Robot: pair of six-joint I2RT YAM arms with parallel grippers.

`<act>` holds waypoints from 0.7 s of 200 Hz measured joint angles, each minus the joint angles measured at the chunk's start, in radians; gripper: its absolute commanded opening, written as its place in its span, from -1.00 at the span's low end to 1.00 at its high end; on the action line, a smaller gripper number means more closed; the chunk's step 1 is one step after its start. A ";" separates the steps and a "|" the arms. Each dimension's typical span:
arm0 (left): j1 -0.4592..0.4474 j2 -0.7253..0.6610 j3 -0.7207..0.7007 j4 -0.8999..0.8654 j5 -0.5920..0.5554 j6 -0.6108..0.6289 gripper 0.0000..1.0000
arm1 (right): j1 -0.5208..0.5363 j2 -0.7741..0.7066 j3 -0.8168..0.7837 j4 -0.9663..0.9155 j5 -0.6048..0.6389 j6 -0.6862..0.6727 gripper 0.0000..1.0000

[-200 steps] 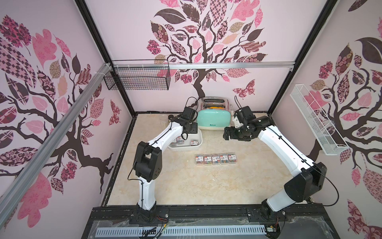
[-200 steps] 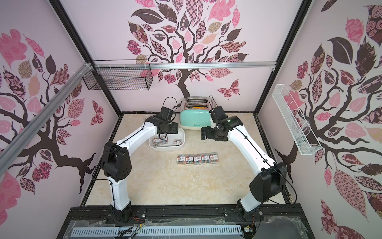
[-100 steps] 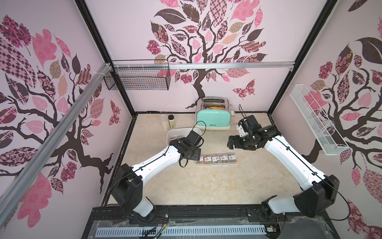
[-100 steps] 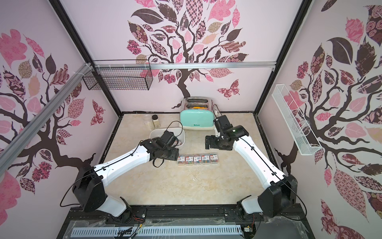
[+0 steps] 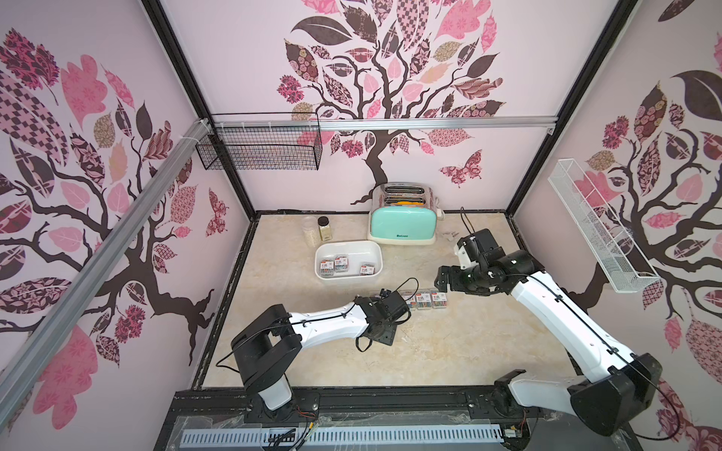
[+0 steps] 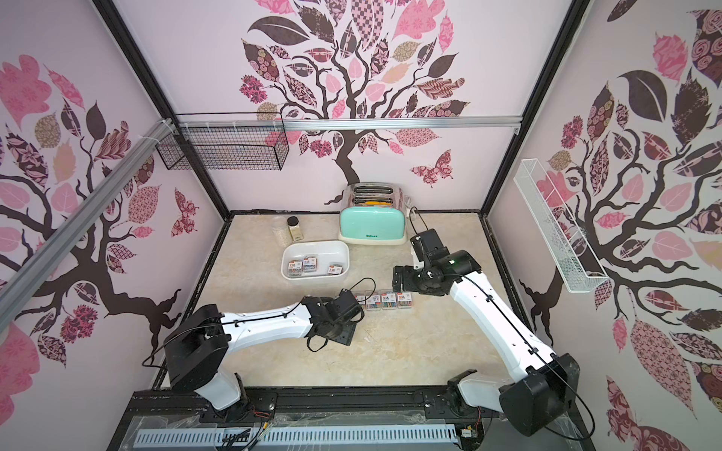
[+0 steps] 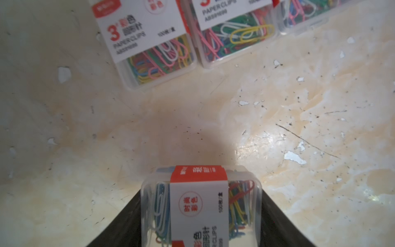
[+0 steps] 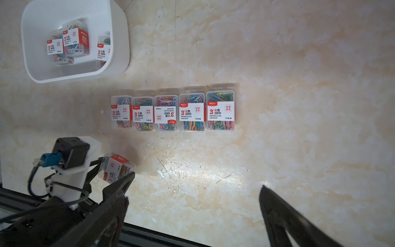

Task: Take the paper clips out of the storage box
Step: Place the boxed paper clips at the center of the board.

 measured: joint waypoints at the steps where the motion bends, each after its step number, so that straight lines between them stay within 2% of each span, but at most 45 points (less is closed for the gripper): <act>1: -0.001 0.002 0.000 0.001 0.000 -0.001 0.42 | 0.000 -0.001 0.000 -0.001 0.000 0.000 0.99; 44: -0.034 0.052 0.000 0.048 0.011 -0.029 0.47 | 0.000 -0.040 0.000 -0.009 0.000 0.003 0.99; 77: -0.034 0.060 0.000 0.065 0.011 -0.034 0.63 | 0.000 -0.042 0.000 -0.012 0.000 0.003 0.99; 118: -0.034 0.066 0.001 0.056 0.005 -0.044 0.96 | 0.000 -0.042 0.000 -0.013 0.003 0.003 0.99; 140: -0.034 0.057 0.009 0.024 -0.014 -0.046 0.96 | 0.000 -0.042 0.001 -0.015 0.014 0.002 0.98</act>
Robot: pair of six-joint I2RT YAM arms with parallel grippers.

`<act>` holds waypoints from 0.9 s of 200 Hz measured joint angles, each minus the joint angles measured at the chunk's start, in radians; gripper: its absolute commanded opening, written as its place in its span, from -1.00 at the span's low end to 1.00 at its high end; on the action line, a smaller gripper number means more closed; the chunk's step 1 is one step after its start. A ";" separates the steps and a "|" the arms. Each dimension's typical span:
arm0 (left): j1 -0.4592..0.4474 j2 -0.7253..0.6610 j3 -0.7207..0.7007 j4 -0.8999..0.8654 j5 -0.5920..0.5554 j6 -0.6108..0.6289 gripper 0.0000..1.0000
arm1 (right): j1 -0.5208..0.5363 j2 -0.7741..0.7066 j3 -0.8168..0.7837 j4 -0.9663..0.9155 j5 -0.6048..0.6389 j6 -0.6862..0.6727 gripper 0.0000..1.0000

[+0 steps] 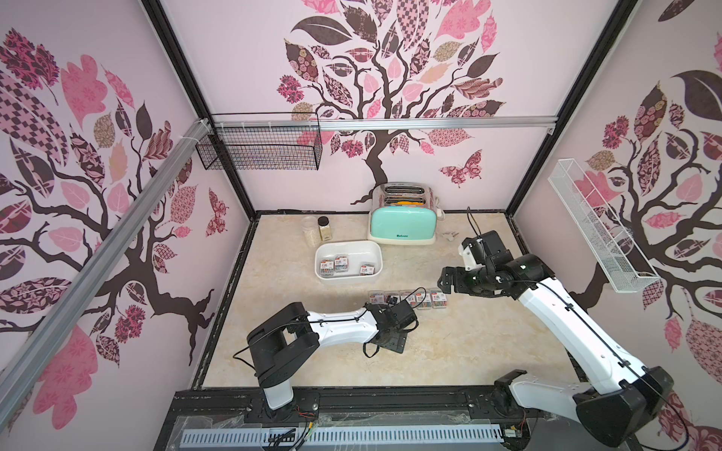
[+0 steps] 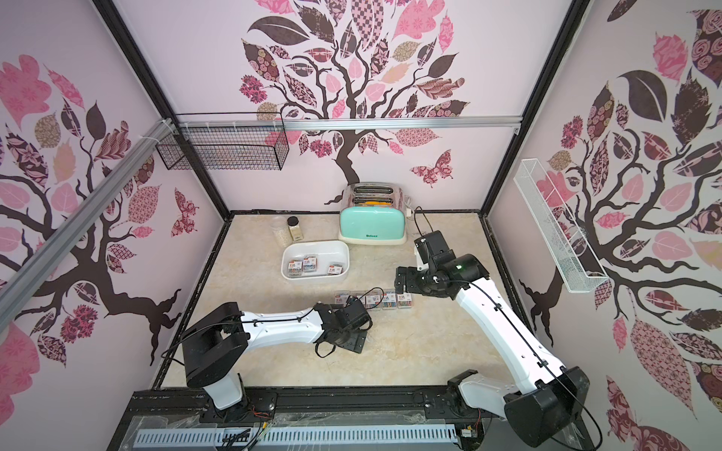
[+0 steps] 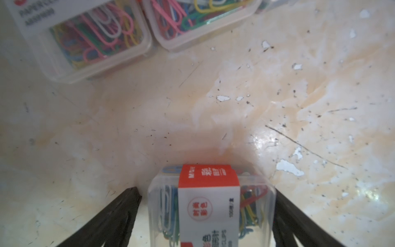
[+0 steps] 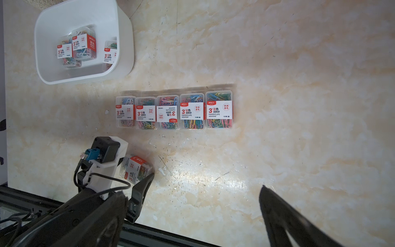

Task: Take the paper clips out of the storage box
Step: Place the boxed paper clips at the center of the board, then pick up the boxed paper clips at the center of the board.

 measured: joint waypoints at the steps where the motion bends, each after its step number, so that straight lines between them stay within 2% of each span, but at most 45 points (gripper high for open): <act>1: 0.000 -0.001 0.000 -0.002 -0.001 0.000 0.96 | 0.000 0.000 0.000 0.000 0.002 0.000 0.98; 38: 0.046 -0.127 0.024 -0.080 -0.024 -0.001 0.96 | 0.000 0.001 0.010 -0.016 0.020 -0.005 0.99; 81: 0.224 -0.330 0.083 -0.164 -0.035 0.021 0.96 | 0.023 0.068 0.005 -0.015 -0.025 -0.031 0.91; 138: 0.453 -0.382 0.218 -0.247 -0.013 0.079 0.96 | 0.294 0.217 -0.011 0.042 -0.049 -0.072 0.81; 180: 0.555 -0.417 0.235 -0.265 0.010 0.095 0.96 | 0.485 0.367 -0.006 0.092 -0.044 -0.132 0.86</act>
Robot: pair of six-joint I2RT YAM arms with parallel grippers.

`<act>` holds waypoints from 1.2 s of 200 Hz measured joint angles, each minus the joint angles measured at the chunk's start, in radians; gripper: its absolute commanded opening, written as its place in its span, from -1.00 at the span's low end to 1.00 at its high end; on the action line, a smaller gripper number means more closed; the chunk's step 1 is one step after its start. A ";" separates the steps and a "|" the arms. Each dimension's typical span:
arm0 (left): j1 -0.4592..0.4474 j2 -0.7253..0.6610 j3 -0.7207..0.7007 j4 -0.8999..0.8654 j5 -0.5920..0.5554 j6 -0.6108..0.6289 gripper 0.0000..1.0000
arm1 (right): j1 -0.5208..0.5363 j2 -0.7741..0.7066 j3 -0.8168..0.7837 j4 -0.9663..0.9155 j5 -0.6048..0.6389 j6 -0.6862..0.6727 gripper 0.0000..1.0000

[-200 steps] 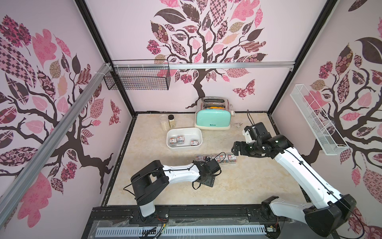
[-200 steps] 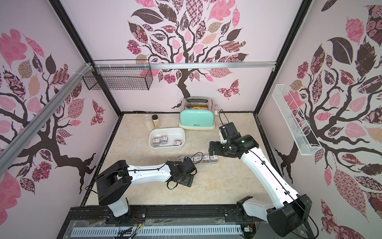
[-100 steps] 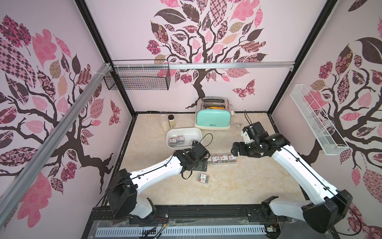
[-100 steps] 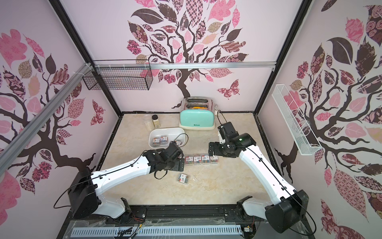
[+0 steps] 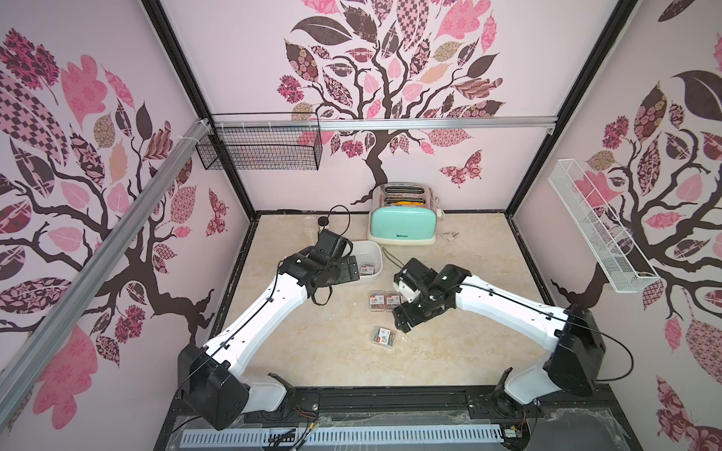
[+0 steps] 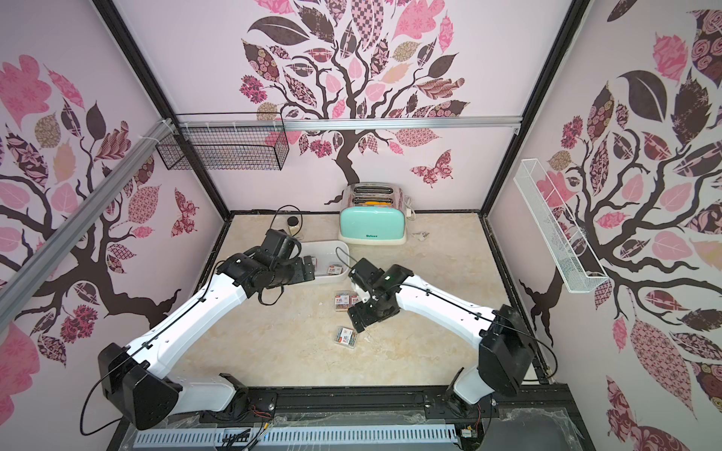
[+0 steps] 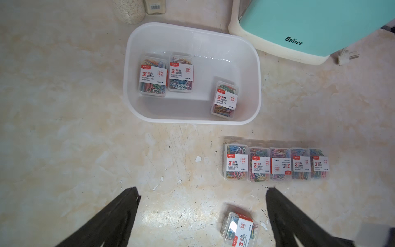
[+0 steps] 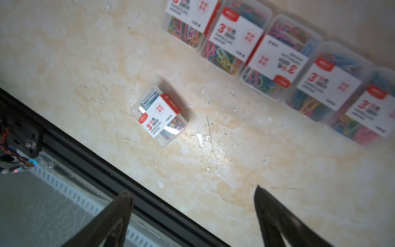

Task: Take the paper clips out of the storage box
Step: Pick up the boxed paper clips at the center of the board.

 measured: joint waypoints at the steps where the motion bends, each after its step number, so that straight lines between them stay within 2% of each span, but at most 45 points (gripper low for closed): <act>1: 0.002 -0.002 0.000 -0.001 0.000 0.000 0.96 | 0.003 0.003 0.000 0.001 0.002 -0.001 0.86; 35: 0.007 -0.055 -0.004 -0.007 0.016 0.005 0.96 | 0.087 0.116 0.004 0.048 0.021 -0.055 0.92; 147: 0.041 -0.124 -0.070 -0.023 0.030 0.004 0.96 | 0.126 0.304 0.087 0.146 0.095 -0.175 0.90; 175: 0.055 -0.146 -0.082 -0.026 0.021 0.000 0.96 | 0.133 0.312 0.086 0.159 0.098 -0.179 0.84; 198: 0.057 -0.156 -0.089 -0.024 0.013 -0.007 0.96 | 0.138 0.329 0.085 0.169 0.102 -0.183 0.69; 215: 0.058 -0.162 -0.095 -0.025 0.010 -0.012 0.96 | 0.138 0.338 0.080 0.173 0.106 -0.181 0.67; 240: 0.063 -0.164 -0.099 -0.025 0.006 -0.016 0.96 | 0.138 0.338 0.063 0.177 0.109 -0.181 0.54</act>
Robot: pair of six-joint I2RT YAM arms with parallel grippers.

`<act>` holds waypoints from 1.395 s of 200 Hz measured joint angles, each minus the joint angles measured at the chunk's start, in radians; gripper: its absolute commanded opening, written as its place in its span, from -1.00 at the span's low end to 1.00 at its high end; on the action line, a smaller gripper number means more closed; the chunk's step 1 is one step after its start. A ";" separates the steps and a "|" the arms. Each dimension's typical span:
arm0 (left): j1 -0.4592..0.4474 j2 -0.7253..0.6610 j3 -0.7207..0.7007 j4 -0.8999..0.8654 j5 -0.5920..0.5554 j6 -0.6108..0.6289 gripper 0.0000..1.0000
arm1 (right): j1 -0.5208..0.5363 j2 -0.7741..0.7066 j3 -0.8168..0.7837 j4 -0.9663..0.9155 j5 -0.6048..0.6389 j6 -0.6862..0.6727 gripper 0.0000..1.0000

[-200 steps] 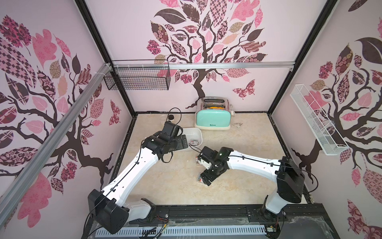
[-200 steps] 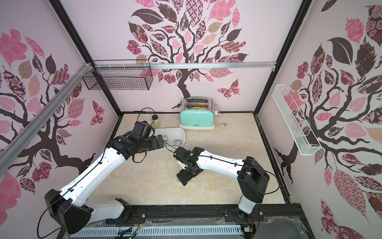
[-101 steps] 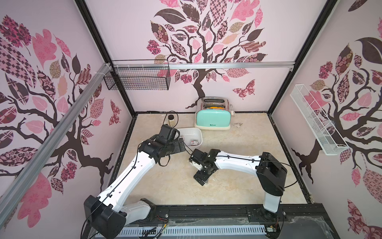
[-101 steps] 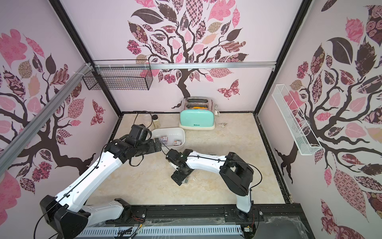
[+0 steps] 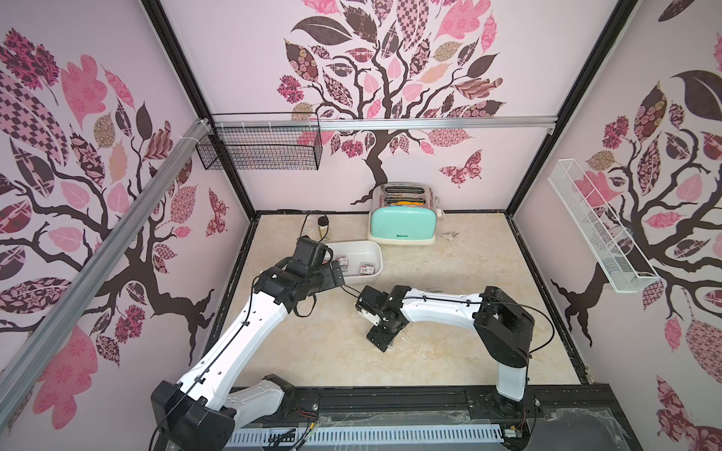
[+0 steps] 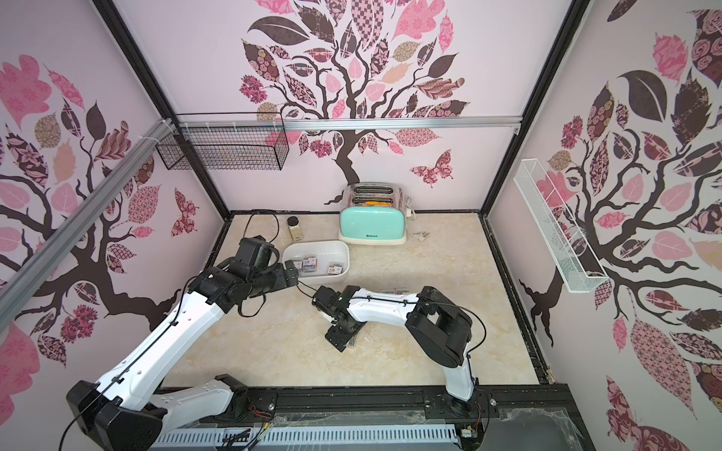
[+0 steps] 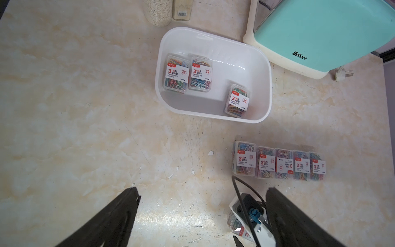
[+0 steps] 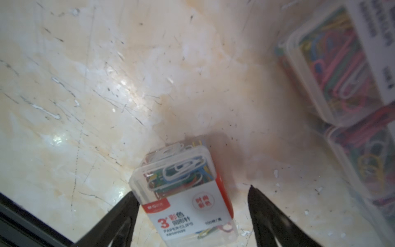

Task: Take the paper clips out of the storage box
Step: Pick up the boxed paper clips at the center of the board.

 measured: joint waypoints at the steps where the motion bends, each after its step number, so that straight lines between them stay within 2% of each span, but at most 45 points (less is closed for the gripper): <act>1: 0.000 0.000 0.000 0.000 0.000 0.000 0.96 | 0.000 0.000 0.000 0.000 0.000 0.001 0.53; 63: 0.004 0.000 -0.008 0.001 -0.004 -0.003 0.96 | 0.000 0.000 -0.025 0.011 0.001 0.003 0.31; 99: 0.005 0.000 -0.008 0.002 -0.004 -0.003 0.96 | 0.000 0.000 -0.025 0.015 0.001 0.003 0.26; 116: 0.005 0.000 -0.011 0.005 -0.003 -0.004 0.96 | 0.000 0.000 -0.025 0.018 0.000 0.004 0.11; 134: 0.005 0.000 -0.013 0.006 -0.003 -0.004 0.96 | 0.000 0.000 -0.025 0.019 0.000 0.008 0.09; 170: 0.005 0.000 -0.013 0.010 -0.002 -0.003 0.96 | 0.000 -0.002 -0.025 0.011 0.006 0.023 -0.26; 191: 0.005 0.001 -0.013 0.013 0.001 -0.003 0.96 | 0.000 -0.008 -0.022 -0.017 0.017 0.037 -0.37; 223: 0.005 0.005 -0.013 0.015 0.002 0.000 0.96 | -0.016 -0.063 0.012 -0.084 0.027 0.069 -0.38; 248: 0.005 0.006 -0.011 0.015 0.009 0.006 0.96 | -0.076 -0.147 0.049 -0.124 0.025 0.094 -0.38; 279: 0.005 0.011 -0.005 0.022 0.024 0.018 0.96 | -0.255 -0.224 0.091 -0.170 0.032 0.105 -0.39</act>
